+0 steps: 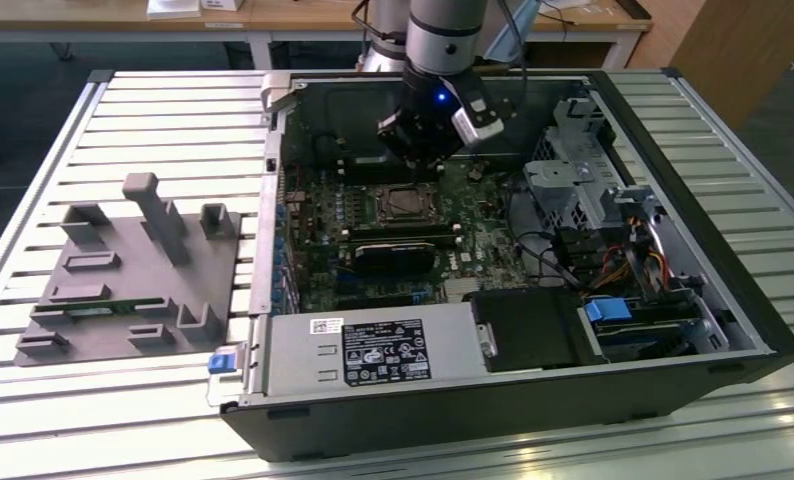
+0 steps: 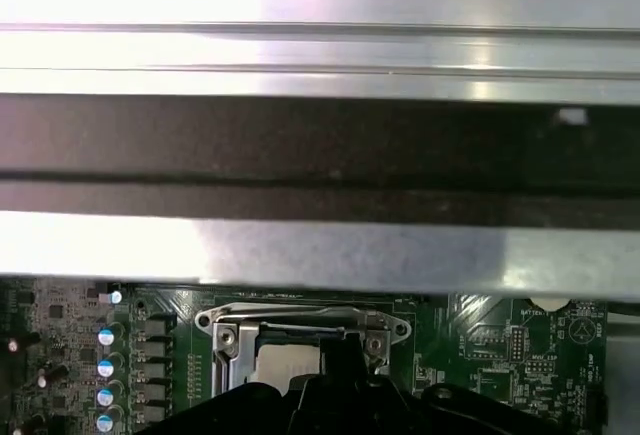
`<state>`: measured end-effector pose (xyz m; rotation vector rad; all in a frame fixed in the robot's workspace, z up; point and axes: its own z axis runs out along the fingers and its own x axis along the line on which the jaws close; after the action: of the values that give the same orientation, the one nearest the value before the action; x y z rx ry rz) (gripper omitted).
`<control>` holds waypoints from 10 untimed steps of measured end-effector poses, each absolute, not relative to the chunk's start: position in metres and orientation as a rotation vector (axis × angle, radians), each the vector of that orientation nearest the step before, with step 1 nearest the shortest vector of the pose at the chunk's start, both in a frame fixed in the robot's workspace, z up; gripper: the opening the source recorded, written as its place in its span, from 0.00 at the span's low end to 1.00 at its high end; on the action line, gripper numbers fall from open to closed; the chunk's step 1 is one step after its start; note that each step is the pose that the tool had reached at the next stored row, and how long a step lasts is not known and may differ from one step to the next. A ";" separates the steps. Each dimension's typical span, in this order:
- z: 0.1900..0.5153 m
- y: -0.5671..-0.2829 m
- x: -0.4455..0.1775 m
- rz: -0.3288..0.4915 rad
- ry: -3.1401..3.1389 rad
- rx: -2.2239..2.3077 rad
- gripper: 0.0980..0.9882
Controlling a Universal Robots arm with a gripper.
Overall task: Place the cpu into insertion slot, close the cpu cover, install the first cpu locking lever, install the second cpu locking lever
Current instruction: 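Install the second cpu locking lever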
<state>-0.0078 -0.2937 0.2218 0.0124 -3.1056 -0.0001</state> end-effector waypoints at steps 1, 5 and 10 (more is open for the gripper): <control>0.222 -0.295 -0.008 0.000 -3.106 0.012 0.01; 0.222 -0.303 -0.008 0.000 -3.106 0.012 0.01; 0.222 -0.314 -0.008 -0.002 -3.106 0.012 0.01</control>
<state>-0.0079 -0.3139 0.2217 0.0123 -3.1056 -0.0018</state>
